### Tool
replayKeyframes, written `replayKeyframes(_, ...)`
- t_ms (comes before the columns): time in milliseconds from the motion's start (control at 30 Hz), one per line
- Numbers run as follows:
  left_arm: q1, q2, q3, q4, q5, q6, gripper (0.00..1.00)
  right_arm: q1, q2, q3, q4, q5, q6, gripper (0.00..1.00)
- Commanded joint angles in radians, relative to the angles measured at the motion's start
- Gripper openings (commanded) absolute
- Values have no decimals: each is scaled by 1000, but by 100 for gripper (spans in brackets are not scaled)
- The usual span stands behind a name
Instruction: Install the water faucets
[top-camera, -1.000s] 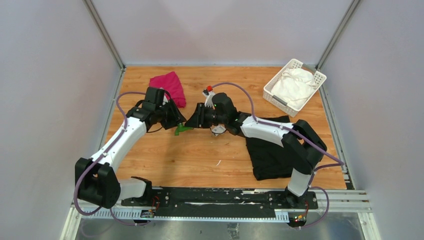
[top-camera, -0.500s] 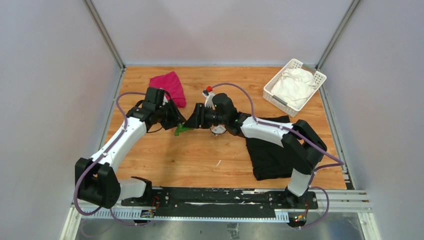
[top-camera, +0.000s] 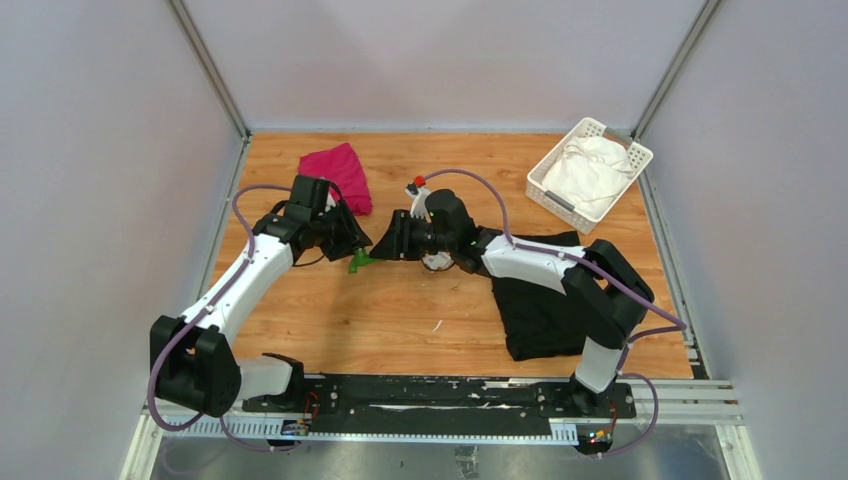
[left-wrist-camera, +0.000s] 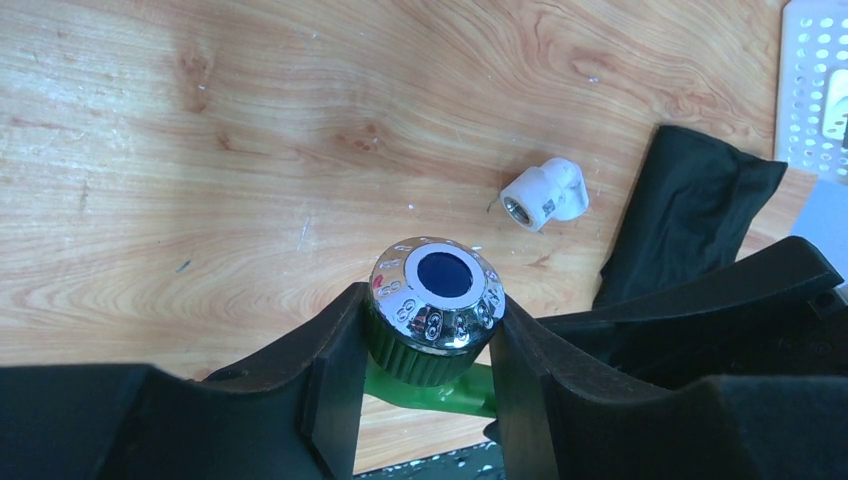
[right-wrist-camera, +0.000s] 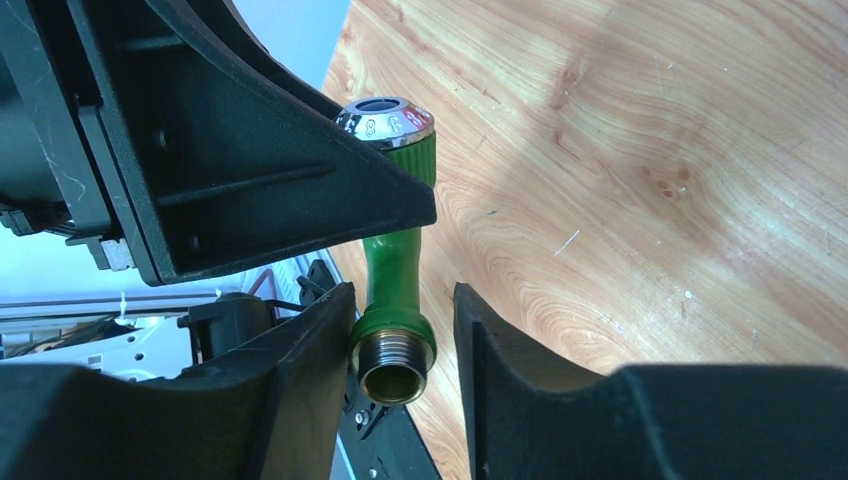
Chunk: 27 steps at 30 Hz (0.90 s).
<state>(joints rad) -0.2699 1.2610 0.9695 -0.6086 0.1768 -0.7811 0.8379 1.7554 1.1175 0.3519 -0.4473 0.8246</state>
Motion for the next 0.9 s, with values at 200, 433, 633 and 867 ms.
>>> replayKeyframes(200, -5, -18, 27, -10, -2, 9, 0, 12, 32, -6, 52, -65, 18, 1)
replayKeyframes(433, -5, -8, 106, -71, -18, 77, 34, -9, 10, -31, 100, -103, 36, 0)
replayKeyframes(633, -3, 1, 199, -152, -9, 196, 100, -58, -58, -57, 95, -140, 17, 0)
replayKeyframes(867, -3, -103, 163, -110, 21, 331, 100, -172, -166, -124, 82, -239, 16, 0)
